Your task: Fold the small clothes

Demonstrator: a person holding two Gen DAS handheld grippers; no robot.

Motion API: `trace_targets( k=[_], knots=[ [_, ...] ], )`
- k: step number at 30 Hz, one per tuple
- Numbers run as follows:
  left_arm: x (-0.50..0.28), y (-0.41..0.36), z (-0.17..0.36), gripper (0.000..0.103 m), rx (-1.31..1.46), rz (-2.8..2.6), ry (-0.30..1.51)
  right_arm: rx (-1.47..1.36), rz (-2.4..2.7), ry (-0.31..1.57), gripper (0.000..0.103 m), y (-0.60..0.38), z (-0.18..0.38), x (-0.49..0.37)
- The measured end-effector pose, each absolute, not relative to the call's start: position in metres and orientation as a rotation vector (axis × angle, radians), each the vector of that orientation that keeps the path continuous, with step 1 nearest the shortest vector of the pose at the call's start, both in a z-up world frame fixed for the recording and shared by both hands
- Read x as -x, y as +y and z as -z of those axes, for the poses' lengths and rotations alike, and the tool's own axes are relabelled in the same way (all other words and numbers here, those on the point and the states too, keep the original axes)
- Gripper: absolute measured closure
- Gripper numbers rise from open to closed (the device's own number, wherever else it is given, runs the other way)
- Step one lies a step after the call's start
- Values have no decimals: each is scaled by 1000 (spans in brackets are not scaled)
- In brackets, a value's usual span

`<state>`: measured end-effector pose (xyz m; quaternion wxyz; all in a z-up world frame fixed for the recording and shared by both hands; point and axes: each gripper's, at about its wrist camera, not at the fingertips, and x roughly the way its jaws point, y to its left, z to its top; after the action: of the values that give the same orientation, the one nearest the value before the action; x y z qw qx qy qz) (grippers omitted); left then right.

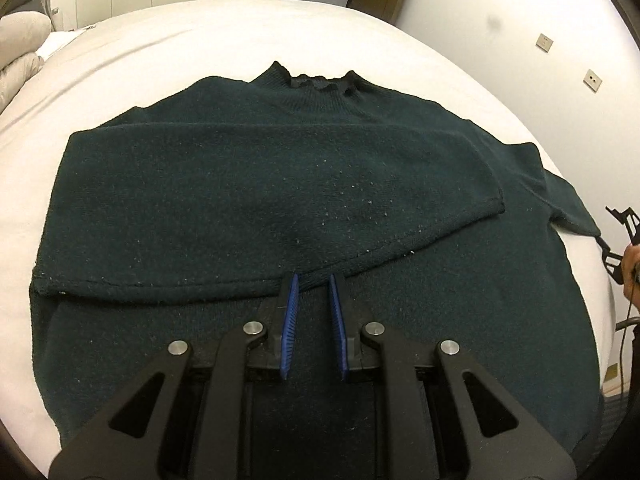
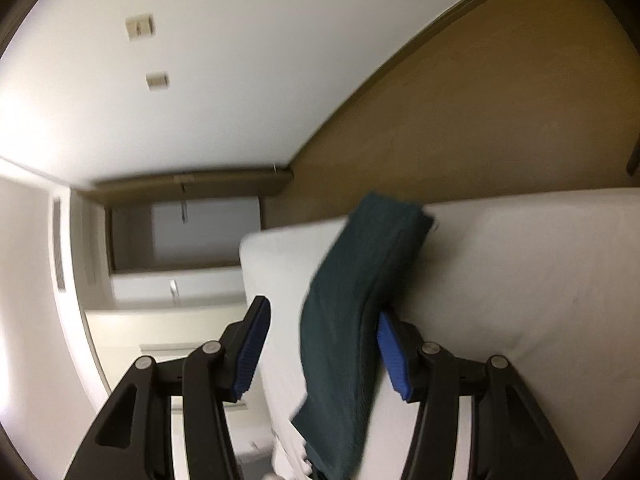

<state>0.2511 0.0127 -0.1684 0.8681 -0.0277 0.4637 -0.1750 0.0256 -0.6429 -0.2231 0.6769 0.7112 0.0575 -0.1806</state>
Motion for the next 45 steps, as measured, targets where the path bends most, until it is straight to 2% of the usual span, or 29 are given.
trace_targets(
  k=[5, 7, 9, 11, 15, 16, 18, 19, 20, 22, 24, 27, 31, 45],
  knots=[
    [-247, 15, 168, 87, 60, 368, 965, -1496, 432, 186, 47, -649, 220, -35],
    [-253, 16, 169, 87, 78, 376, 970, -1450, 421, 216, 53, -655, 218, -41],
    [-256, 19, 170, 87, 103, 385, 976, -1395, 430, 273, 79, -658, 213, -50],
    [-258, 25, 168, 87, 139, 395, 976, -1339, 454, 322, 91, -656, 206, -56],
    [-258, 37, 158, 86, 234, 397, 956, -1077, 453, 389, 91, -614, 153, -83],
    [-258, 41, 154, 83, 260, 405, 949, -983, 425, 405, 91, -592, 134, -96],
    [-258, 46, 146, 71, 323, 430, 935, -832, 360, 422, 91, -551, 102, -124],
    [-258, 50, 140, 49, 362, 444, 926, -736, 318, 435, 91, -517, 87, -139],
    [-258, 53, 135, 32, 401, 457, 909, -646, 279, 446, 91, -485, 76, -152],
    [-256, 64, 123, 27, 497, 490, 853, -444, 179, 468, 92, -405, 62, -180],
    [-261, 71, 116, 26, 588, 530, 841, -283, 88, 521, 92, -336, 69, -208],
    [-276, 77, 118, 26, 738, 586, 887, -147, 10, 632, 92, -256, 111, -242],
    [-295, 70, 126, 26, 862, 663, 966, -27, -8, 684, 92, -195, 152, -244],
    [-343, 3, 163, 26, 1014, 790, 1201, -49, -102, 684, 91, -188, 165, -227]
  ],
)
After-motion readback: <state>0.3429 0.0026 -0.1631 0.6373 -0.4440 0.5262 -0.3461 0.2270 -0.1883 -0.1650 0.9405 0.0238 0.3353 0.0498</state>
